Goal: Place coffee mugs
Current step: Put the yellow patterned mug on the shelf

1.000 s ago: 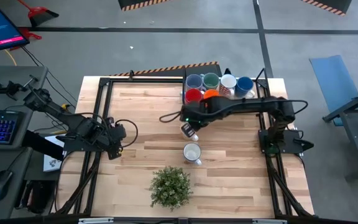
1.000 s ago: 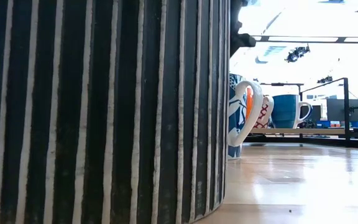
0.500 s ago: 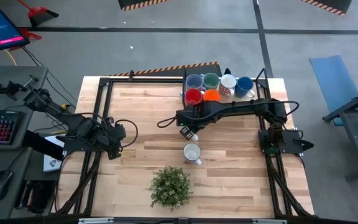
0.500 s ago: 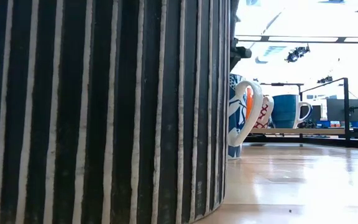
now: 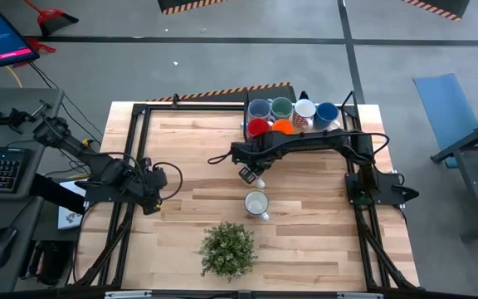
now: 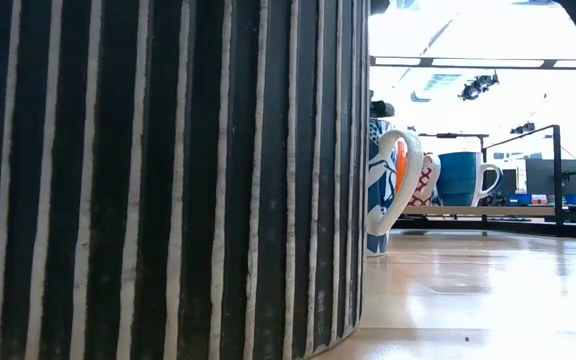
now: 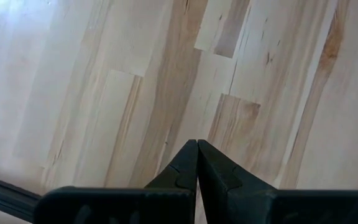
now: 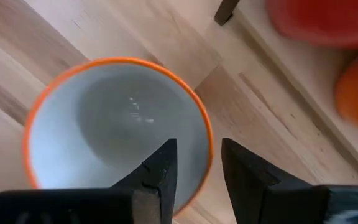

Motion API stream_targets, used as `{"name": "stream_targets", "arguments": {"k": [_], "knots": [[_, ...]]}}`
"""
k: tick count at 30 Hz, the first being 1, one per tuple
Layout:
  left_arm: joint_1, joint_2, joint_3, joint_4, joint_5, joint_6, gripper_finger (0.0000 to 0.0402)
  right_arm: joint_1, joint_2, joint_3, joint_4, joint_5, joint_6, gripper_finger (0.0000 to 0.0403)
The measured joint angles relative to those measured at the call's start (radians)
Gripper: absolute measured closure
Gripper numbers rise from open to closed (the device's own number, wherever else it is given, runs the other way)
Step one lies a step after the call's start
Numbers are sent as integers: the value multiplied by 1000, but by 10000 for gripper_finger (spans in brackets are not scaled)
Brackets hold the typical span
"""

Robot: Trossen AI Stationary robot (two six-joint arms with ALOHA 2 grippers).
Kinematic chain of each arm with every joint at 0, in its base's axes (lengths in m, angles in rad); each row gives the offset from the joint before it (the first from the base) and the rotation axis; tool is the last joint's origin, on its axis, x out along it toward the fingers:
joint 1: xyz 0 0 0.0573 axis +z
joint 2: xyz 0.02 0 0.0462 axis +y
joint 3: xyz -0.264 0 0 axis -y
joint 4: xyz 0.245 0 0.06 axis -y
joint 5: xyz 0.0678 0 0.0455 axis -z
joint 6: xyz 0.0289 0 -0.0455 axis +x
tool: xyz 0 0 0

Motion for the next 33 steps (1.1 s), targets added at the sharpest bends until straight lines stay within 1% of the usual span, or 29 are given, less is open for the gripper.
{"name": "stream_targets", "arguments": {"k": [9,13,19,22,25,26,33], "knots": [[-45,0,0,-6,-16,-22,401,0,55,0,39,-7,-6,300],[-52,0,0,-6,-16,-30,401,0,82,0,48,-38,-6,300],[-56,0,0,-5,-18,-30,401,0,92,0,50,-18,-3,304],[-56,0,0,-4,-27,-29,401,-4,92,0,49,-29,-3,331],[-56,0,0,-4,-44,-40,401,-5,92,0,53,-52,1,385],[-56,0,0,-4,-53,-46,401,-5,90,0,55,-55,8,392],[-56,0,0,-3,-85,-56,401,1,89,5,65,-43,-4,398]]}}
